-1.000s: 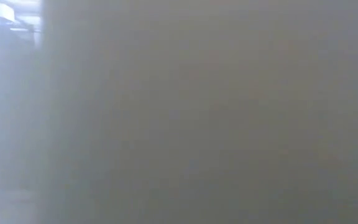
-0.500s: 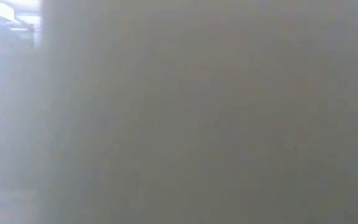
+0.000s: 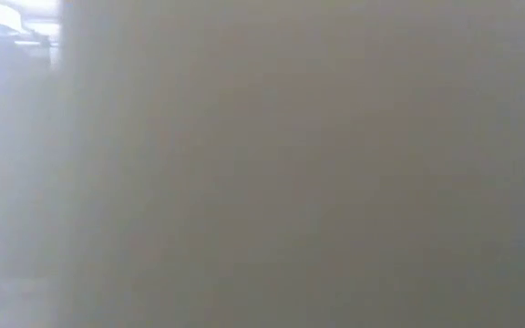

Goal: Pick & Place USB Port
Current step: Put the right blue video cable into the gray bin

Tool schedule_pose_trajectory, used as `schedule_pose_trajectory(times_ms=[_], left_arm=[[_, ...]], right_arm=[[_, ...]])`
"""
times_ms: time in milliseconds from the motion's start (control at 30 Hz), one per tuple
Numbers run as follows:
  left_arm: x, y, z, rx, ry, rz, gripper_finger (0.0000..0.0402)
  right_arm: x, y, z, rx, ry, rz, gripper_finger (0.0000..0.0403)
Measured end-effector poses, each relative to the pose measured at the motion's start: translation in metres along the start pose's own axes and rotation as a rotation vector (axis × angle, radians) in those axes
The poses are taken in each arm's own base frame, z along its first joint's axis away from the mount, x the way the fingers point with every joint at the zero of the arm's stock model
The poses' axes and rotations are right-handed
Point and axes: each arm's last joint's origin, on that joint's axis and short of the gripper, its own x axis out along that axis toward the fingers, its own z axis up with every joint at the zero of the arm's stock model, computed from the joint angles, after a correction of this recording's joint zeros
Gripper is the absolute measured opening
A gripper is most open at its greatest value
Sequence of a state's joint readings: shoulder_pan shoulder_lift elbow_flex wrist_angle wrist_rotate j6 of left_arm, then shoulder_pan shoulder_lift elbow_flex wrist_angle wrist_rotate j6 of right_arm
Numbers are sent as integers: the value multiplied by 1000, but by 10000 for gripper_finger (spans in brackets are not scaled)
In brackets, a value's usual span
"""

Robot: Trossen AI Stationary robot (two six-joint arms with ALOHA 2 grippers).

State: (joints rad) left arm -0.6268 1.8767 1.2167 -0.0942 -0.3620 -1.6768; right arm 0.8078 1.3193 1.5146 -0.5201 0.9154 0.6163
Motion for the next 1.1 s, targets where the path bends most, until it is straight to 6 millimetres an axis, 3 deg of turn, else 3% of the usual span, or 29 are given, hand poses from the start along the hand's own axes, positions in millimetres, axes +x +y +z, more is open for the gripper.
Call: schedule_pose_trajectory(times_ms=[233,467,633,767,933,1100], left_arm=[[-10,11,-9,-26,38,121,223],[-20,11,-6,-22,61,164,275],[-32,-1,4,-4,-6,99,297],[-40,-13,17,48,-18,123,280],[-44,-24,29,108,91,187,243],[-43,-21,33,116,145,218,222]], right_arm=[[0,0,0,4,2,2,132],[0,0,0,-17,1,1,132],[0,0,0,-26,1,1,132],[0,0,0,-26,0,0,132],[0,0,1,-20,-3,4,132],[-1,2,1,-17,-6,13,132]])
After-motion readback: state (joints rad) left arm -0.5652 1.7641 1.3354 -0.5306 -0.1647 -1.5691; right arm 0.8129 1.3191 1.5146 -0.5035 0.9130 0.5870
